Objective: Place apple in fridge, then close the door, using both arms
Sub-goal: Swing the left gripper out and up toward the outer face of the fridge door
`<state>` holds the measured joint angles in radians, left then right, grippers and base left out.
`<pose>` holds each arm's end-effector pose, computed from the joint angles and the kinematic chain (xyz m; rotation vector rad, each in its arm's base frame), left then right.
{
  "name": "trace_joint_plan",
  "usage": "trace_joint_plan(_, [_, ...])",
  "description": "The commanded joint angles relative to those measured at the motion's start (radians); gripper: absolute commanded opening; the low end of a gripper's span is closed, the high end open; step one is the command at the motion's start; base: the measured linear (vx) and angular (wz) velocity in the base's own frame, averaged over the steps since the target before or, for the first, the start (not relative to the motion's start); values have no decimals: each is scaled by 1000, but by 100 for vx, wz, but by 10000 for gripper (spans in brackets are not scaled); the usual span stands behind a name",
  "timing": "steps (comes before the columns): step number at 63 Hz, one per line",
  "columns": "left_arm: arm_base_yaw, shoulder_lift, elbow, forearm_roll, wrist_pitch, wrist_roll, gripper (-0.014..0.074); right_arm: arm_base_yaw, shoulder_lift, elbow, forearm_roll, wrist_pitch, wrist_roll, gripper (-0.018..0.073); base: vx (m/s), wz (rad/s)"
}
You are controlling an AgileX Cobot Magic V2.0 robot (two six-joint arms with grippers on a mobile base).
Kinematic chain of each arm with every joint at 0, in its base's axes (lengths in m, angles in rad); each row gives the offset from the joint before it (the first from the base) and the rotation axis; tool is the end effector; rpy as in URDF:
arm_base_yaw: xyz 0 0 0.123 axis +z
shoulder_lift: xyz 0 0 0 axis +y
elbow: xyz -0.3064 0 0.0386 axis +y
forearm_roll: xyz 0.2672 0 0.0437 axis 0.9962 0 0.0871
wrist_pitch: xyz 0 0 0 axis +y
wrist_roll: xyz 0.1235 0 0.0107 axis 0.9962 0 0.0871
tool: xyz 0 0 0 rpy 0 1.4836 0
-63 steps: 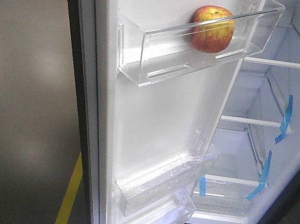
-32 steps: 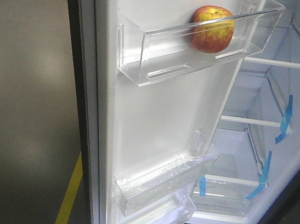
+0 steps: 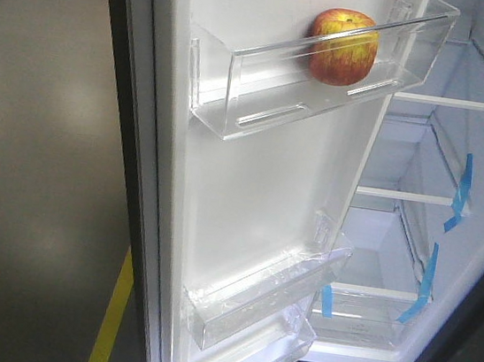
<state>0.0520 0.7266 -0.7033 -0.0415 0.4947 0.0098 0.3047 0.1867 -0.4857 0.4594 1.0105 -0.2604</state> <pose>0.1773 0.0068 0.3411 -0.0661 2.0001 -0.0035 0.0289 0.0579 0.2758 -0.5533 2.0823 0.5880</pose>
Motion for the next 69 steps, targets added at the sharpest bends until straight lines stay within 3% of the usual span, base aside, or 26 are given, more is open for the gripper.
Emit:
trace_joint_plan(1, [-2, 107, -103, -8, 48, 30, -6, -2, 14, -24, 27, -53, -3, 525, 0, 0])
trace_joint_plan(15, [-2, 350, -275, -14, 260, 37, -6, -2, 14, -24, 27, -53, -3, 525, 0, 0])
trace_joint_plan(27, [-4, 507, -369, -58, 271, 69, -6, -2, 14, -24, 27, -53, -3, 525, 0, 0])
trace_joint_plan(43, [-5, 680, -480, -339, 259, 284, -6, -2, 14, -24, 27, -53, -3, 525, 0, 0])
trace_joint_plan(69, [-5, 909, -569, -874, 232, 592, -6, -2, 14, -24, 27, -53, -3, 525, 0, 0])
